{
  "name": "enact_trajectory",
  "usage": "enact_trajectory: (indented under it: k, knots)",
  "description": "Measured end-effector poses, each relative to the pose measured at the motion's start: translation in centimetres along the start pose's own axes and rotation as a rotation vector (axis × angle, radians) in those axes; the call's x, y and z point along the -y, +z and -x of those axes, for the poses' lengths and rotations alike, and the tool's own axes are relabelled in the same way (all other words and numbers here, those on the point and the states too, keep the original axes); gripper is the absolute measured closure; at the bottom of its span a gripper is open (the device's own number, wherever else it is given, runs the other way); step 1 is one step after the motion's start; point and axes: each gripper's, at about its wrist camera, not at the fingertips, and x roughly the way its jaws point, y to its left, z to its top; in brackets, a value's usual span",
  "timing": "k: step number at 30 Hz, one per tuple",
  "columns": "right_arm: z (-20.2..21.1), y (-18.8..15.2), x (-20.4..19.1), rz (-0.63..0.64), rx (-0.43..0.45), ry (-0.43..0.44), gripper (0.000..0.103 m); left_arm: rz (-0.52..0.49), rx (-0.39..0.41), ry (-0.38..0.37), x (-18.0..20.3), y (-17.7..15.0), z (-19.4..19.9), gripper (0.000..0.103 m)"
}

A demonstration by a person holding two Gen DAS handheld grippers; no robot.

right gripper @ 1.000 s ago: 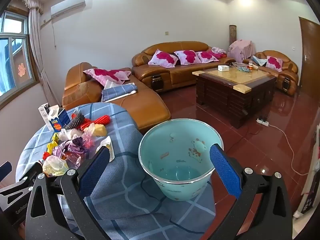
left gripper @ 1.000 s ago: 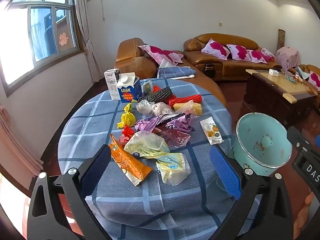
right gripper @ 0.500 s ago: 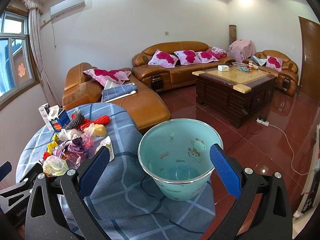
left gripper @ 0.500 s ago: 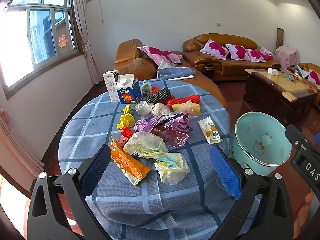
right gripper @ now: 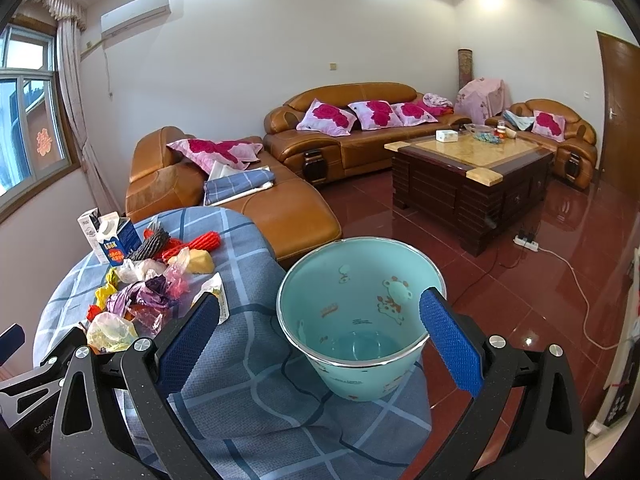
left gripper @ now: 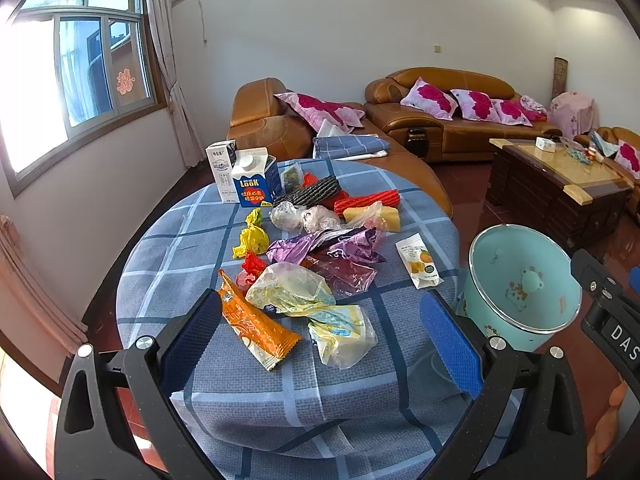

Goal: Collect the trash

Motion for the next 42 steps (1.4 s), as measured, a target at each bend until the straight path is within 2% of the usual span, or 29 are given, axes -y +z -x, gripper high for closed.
enact_trajectory:
  k: [42]
  knots:
    - [-0.12, -0.06, -0.04, -0.001, -0.001, 0.003, 0.005, 0.006, -0.007, -0.002, -0.05, -0.21, -0.07, 0.006]
